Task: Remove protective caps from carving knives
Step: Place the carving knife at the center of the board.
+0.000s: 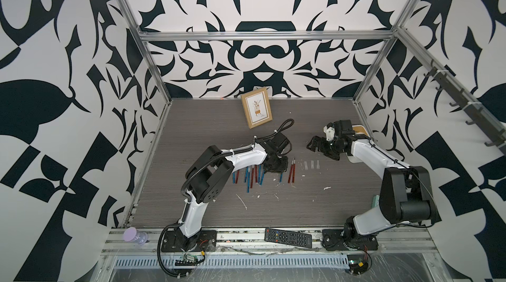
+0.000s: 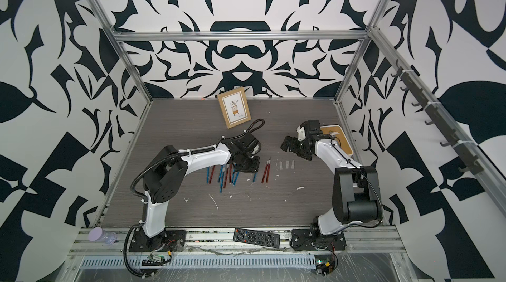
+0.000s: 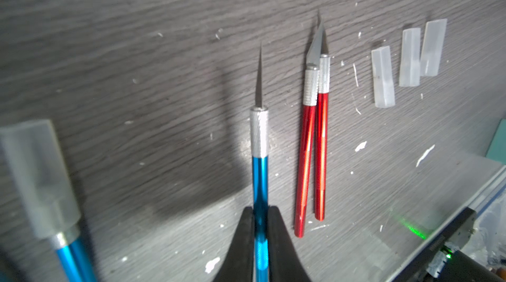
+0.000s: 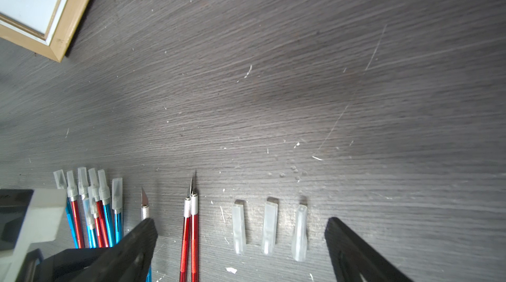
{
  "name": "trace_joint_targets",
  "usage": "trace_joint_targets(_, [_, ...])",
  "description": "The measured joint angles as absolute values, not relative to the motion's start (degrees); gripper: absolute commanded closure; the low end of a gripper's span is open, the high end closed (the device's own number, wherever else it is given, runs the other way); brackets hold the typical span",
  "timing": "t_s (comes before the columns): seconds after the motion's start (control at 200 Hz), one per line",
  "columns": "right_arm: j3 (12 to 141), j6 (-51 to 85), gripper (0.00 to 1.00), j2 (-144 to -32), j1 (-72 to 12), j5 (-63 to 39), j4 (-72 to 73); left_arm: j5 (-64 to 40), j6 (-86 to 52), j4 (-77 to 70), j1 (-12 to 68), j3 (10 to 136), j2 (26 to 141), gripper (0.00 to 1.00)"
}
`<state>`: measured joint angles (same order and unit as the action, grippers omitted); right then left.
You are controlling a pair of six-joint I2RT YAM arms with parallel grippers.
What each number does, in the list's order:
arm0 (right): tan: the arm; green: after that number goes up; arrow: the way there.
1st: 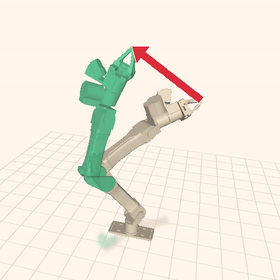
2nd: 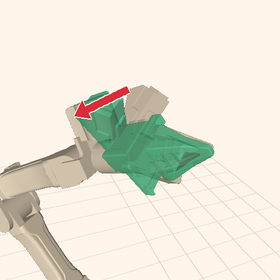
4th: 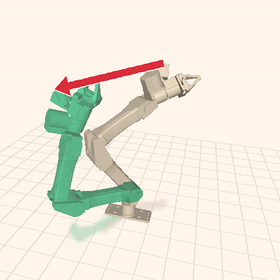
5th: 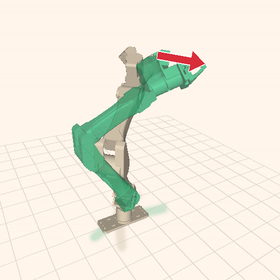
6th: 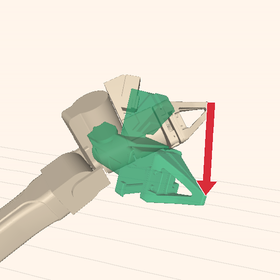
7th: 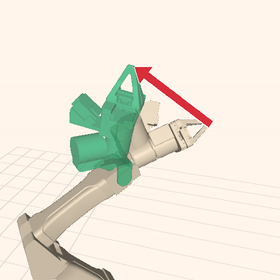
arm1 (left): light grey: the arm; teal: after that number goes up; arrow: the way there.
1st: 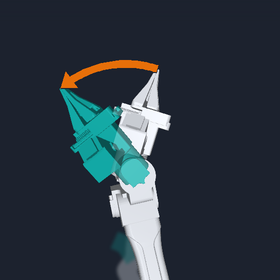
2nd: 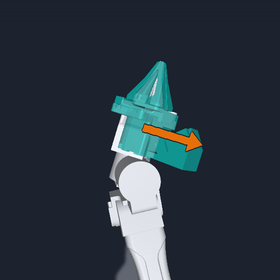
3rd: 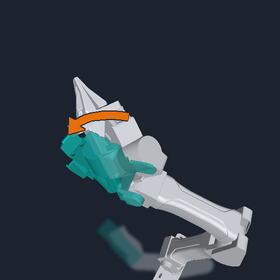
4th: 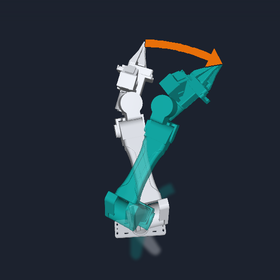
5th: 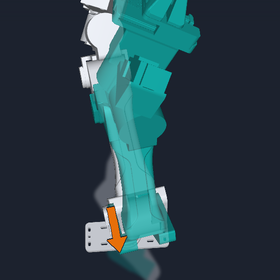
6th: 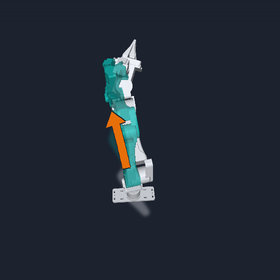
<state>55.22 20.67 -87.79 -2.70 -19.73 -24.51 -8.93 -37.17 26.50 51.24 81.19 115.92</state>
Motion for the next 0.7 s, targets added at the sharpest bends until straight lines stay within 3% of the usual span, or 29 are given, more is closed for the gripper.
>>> trace_joint_targets(0.52, [54.5,20.6,0.01,-87.8,-2.7,-19.9,-23.9,-8.7,-37.3,26.9,51.4,81.2,116.9,0.77])
trace_joint_targets(0.7, [53.8,20.6,0.01,-87.8,-2.6,-20.0,-23.7,-8.5,-37.5,26.9,51.5,81.2,116.9,0.65])
